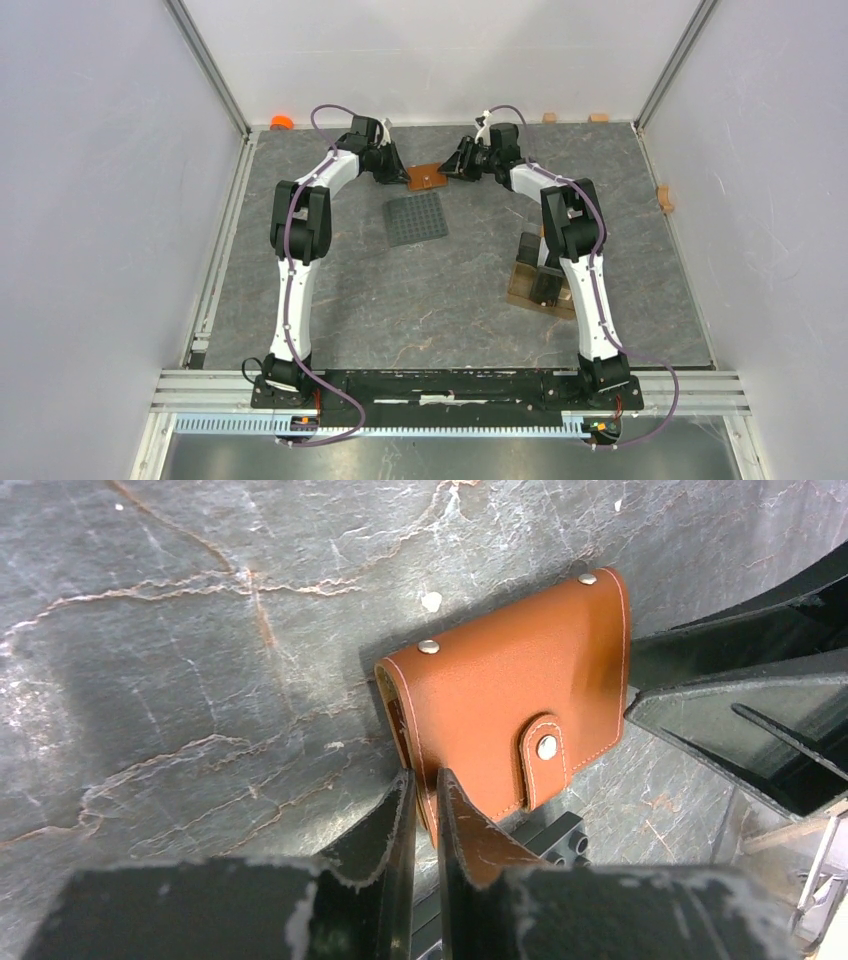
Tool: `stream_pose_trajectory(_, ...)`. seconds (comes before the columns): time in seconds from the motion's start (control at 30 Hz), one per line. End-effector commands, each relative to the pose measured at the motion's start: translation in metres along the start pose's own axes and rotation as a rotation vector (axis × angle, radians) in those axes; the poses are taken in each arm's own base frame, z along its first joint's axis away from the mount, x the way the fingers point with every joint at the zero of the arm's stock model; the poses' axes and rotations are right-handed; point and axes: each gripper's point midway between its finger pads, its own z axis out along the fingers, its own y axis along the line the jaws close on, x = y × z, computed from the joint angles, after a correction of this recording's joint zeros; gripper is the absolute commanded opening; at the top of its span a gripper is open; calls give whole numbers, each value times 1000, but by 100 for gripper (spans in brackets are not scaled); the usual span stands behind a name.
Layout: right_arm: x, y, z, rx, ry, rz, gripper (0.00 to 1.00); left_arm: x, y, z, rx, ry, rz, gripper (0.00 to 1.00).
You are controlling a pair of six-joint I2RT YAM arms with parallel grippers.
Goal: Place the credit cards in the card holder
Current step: Pick up the card holder from the center of the board.
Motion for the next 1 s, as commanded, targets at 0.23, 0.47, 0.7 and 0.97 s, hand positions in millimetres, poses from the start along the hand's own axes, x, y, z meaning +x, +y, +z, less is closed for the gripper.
stream_pose_trajectory(0.23, -6, 54, 13, -227, -37, -12, 28, 16, -7, 16, 59, 44, -40, 11)
stream_pose_trajectory(0.47, -1, 69, 7, -264, -48, -13, 24, 16, -22, 15, 88, 32, -43, 11)
stream_pose_trajectory(0.7, 15, 50, 14, -222, -15, 0, 25, 12, -36, 11, 134, 12, -24, 11)
stream_pose_trajectory(0.97, -22, 82, -15, -207, -94, -117, 0, -15, -59, -22, 169, -58, 80, 19)
